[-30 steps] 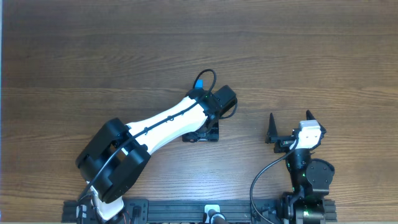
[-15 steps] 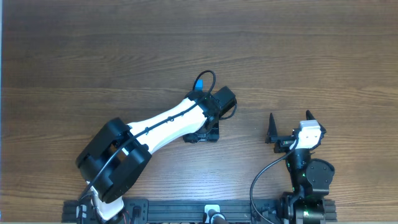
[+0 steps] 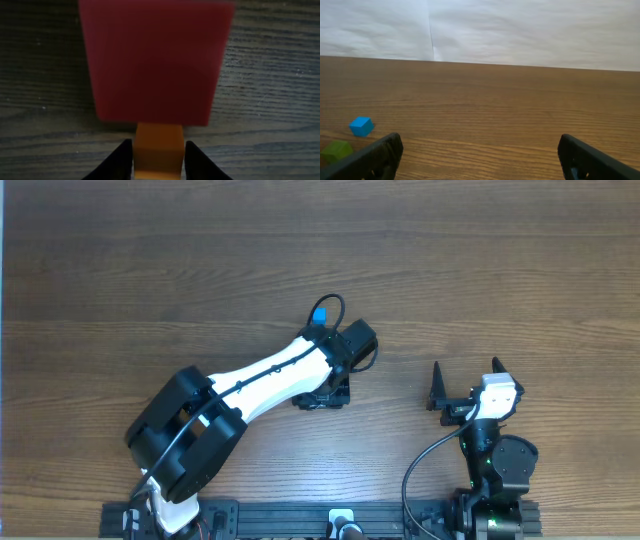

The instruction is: Stack Cubes

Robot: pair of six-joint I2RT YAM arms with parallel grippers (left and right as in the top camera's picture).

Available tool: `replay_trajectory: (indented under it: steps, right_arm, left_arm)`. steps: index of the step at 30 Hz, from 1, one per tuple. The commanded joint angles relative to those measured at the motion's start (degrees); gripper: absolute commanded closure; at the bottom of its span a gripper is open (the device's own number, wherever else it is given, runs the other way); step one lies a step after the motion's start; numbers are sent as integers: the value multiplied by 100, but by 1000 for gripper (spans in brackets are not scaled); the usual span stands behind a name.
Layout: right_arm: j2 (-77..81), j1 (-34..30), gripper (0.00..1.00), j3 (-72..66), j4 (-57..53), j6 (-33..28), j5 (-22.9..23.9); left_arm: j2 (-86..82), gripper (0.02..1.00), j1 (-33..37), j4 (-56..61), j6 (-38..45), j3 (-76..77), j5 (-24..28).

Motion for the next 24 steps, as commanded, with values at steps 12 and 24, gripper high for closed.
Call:
replay_trajectory:
  steps: [12, 24]
  right_arm:
    - [-46, -28, 7, -28, -20, 15, -85]
    - [-46, -28, 7, -28, -20, 15, -85]
  left_arm:
    - [37, 980, 52, 15, -35, -76, 35]
    - [-551, 982, 304, -957, 216, 1141, -422]
